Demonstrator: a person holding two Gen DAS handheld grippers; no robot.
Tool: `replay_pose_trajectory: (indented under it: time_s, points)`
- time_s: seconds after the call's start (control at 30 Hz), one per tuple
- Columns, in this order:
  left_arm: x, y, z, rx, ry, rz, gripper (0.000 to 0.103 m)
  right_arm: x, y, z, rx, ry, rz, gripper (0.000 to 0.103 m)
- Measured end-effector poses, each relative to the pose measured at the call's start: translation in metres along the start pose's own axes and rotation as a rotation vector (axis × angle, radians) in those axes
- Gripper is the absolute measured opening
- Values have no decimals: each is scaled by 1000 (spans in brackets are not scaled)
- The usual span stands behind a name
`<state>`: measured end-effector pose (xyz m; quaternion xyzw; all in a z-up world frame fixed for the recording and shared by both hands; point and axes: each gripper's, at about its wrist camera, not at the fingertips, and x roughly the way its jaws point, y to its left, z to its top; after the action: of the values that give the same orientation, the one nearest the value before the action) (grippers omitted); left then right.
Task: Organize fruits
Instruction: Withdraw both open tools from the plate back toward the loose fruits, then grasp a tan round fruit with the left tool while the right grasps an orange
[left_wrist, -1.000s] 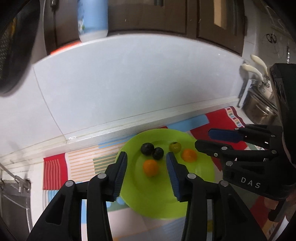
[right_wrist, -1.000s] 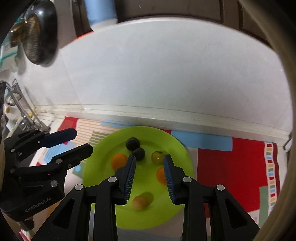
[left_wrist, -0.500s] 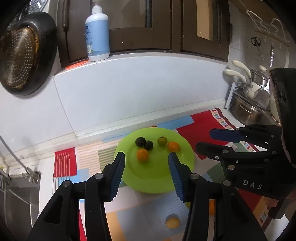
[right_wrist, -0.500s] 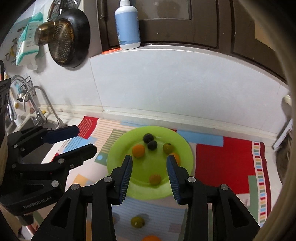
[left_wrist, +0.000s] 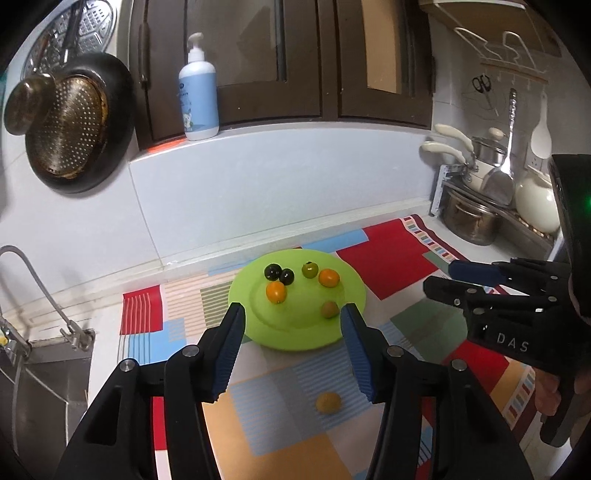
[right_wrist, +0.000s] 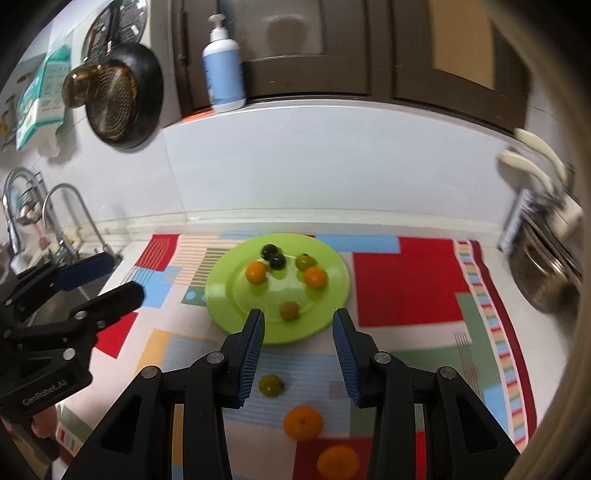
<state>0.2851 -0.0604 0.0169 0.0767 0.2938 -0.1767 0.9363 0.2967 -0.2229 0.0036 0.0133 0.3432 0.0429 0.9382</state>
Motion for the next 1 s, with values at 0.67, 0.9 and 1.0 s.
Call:
replay_pose_trajectory:
  time_s: [0.67,0.9,1.0]
  points:
    - [-17,-7,-50,52,-2,-52,63,-50,18,-77,155,-40,-207,52]
    - [-1,-14,-61,85,27,-85,63,-41,15,-108,219,6,-255,52]
    - [11,-16,-63,93,56,-98,63,-33,10,-118,246,31,-258,52]
